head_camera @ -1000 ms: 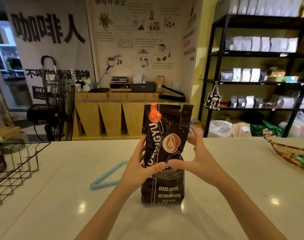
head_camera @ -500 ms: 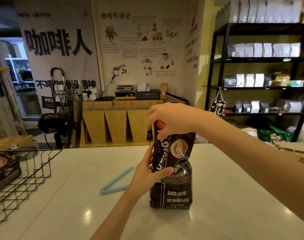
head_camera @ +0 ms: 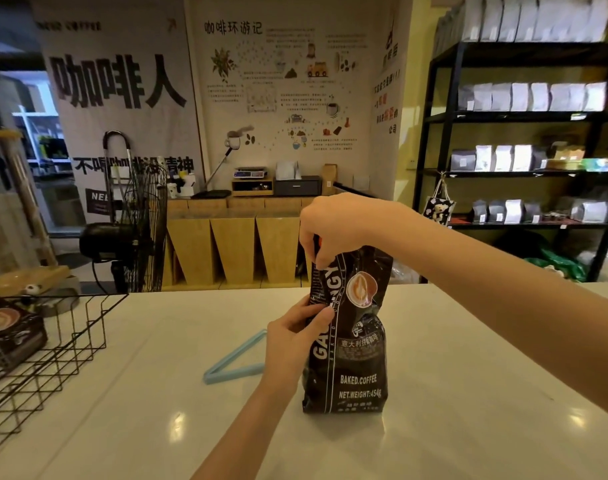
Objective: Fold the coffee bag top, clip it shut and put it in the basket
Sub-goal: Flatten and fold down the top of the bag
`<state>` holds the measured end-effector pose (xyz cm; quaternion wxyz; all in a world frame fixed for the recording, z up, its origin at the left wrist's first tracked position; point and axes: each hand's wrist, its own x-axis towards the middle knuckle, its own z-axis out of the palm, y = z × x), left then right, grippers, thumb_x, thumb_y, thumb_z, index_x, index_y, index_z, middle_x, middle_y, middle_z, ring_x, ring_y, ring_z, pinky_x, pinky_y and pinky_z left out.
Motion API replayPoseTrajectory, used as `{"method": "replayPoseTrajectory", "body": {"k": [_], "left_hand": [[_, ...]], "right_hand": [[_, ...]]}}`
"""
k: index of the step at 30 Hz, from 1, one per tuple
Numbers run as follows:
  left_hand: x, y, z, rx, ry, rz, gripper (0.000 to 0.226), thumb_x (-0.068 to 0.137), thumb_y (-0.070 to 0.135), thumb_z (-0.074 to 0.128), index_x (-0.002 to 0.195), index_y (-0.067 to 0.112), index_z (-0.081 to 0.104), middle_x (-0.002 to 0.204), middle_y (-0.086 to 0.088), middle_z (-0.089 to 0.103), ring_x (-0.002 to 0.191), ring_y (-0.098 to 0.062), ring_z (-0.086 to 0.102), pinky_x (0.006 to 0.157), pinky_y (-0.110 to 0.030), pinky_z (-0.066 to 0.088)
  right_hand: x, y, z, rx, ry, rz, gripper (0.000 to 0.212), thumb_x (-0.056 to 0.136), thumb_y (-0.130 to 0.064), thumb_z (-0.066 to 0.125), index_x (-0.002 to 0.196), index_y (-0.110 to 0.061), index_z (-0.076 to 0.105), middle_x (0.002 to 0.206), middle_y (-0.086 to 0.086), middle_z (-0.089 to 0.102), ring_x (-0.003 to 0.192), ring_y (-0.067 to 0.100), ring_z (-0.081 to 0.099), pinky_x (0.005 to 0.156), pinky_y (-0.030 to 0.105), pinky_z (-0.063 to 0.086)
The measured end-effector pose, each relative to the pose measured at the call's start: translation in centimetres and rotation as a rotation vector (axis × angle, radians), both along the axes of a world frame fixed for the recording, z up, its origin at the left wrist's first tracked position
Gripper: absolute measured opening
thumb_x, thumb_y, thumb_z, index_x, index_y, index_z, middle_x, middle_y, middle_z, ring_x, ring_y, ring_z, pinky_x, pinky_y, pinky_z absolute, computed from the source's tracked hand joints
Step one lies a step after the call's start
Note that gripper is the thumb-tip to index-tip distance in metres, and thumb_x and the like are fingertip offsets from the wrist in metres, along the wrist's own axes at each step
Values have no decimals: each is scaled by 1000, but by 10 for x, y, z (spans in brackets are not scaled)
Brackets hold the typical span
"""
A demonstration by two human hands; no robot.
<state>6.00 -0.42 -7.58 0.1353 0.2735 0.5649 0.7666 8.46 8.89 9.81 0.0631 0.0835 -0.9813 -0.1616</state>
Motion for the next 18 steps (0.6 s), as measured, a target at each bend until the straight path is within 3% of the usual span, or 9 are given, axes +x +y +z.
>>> {"method": "replayPoseTrajectory", "body": {"k": [2,4,7,12,15,18], "left_hand": [[1,0,1,10,-16,-25,10,76,14,65,83,14,72,102,12,67,78,4,67,57,-11,50],[2,0,0,25,-23,-36,15,76,15,64,87,9,72,103,15,66,81,3,67,59,-12,51],[3,2,-2,41,-40,-30,17,74,17,66,88,9,72,104,17,66,87,-4,68,63,-18,54],[6,5,-5,51,-39,10,8,74,12,67,82,15,68,92,13,72,83,-7,69,62,-19,54],[6,7,-5,33,10,30,17,74,13,68,90,14,62,95,-1,72,84,-9,69,65,-19,54],[5,10,-5,37,-17,18,23,74,14,68,96,18,63,97,-1,72,89,-12,69,73,-26,56]], "right_hand": [[-2,4,-3,-28,9,27,12,78,-25,68,86,-16,71,101,1,65,93,16,57,58,19,42],[-2,9,-5,-71,14,50,10,78,-25,68,83,-16,70,108,2,57,103,17,50,73,27,48],[-1,15,-4,-123,8,68,8,78,-24,69,79,-16,69,114,0,48,105,11,36,90,34,44],[2,26,2,-245,-15,32,9,78,-26,69,79,-17,67,106,-4,47,100,11,45,83,26,39],[4,33,2,-313,-1,25,9,78,-25,68,79,-17,67,104,-6,45,97,8,42,83,24,34],[4,38,0,-355,4,19,8,78,-25,68,77,-18,65,104,-8,45,96,6,42,83,25,33]]}}
